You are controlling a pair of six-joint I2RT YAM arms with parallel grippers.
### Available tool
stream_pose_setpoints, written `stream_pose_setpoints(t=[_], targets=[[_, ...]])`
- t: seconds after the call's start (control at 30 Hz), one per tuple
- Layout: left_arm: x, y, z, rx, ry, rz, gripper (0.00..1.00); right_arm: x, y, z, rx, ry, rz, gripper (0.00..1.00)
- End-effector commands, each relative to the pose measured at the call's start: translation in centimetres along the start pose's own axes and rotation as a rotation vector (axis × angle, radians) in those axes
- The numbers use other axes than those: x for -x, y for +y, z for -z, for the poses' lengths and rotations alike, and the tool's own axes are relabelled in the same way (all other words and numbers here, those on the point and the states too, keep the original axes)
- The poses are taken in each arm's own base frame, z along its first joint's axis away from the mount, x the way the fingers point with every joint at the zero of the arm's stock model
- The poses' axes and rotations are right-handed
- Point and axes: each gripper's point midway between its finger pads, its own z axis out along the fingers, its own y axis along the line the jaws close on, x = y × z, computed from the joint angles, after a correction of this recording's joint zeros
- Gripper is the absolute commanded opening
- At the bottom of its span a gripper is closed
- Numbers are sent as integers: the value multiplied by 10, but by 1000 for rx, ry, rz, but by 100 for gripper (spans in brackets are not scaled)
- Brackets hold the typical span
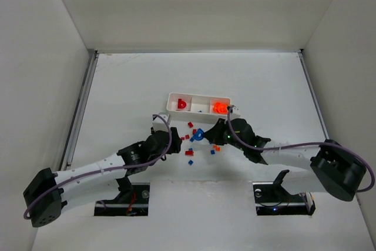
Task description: Sort the legos into containers by color
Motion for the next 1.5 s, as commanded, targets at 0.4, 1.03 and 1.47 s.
stream_pose_setpoints(t=[0.4,1.03,1.47], targets=[[-20,-31,6,-111,33,-97,56,132,-5,-34,-121,-240,69,11],[-50,-58,-20,-112,89,-276,59,141,-3,-33,-131,-253,98,42],[-58,-46,-35,-22,115,-346,51,111,-4,2,-126,-241,116,52]])
